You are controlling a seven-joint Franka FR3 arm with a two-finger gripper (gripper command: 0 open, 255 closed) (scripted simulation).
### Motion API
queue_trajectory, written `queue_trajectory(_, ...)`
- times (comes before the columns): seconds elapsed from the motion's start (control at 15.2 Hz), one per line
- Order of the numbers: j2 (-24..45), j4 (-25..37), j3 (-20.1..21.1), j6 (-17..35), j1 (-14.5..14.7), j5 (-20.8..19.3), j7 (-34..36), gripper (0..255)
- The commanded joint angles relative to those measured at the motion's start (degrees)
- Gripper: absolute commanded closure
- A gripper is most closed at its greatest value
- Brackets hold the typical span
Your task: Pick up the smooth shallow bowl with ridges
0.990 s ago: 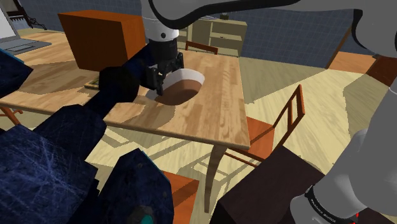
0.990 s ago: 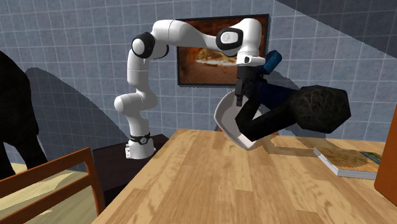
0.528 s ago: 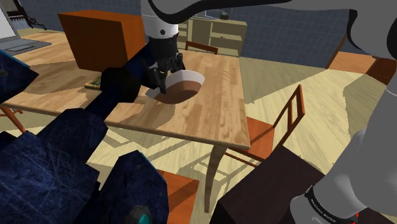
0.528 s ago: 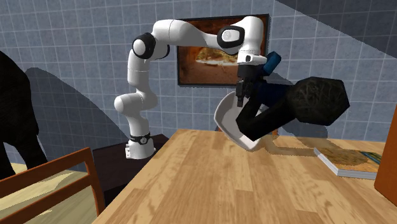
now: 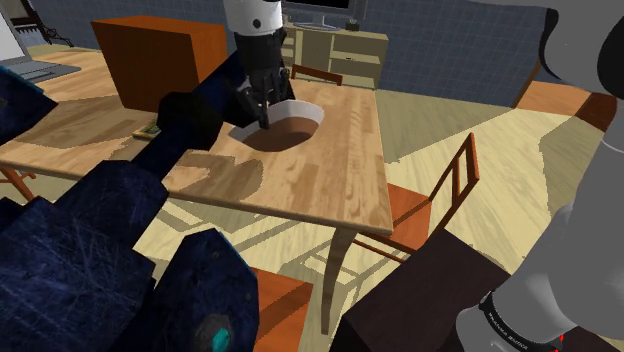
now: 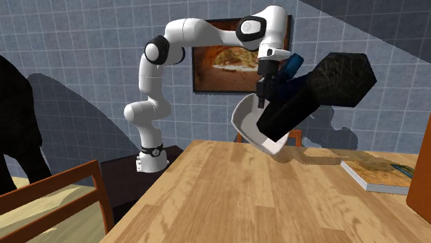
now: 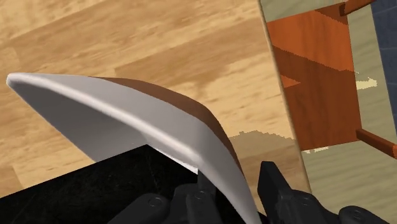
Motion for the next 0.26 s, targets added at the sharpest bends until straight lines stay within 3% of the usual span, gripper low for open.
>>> queue_trajectory(0.0, 0.1, 2.7, 0.5, -1.5, 0.6, 0.4, -0.1, 255)
queue_trajectory(0.2, 0.4, 3.9, 0.6, -2.6, 0.7, 0.3, -0.1, 255)
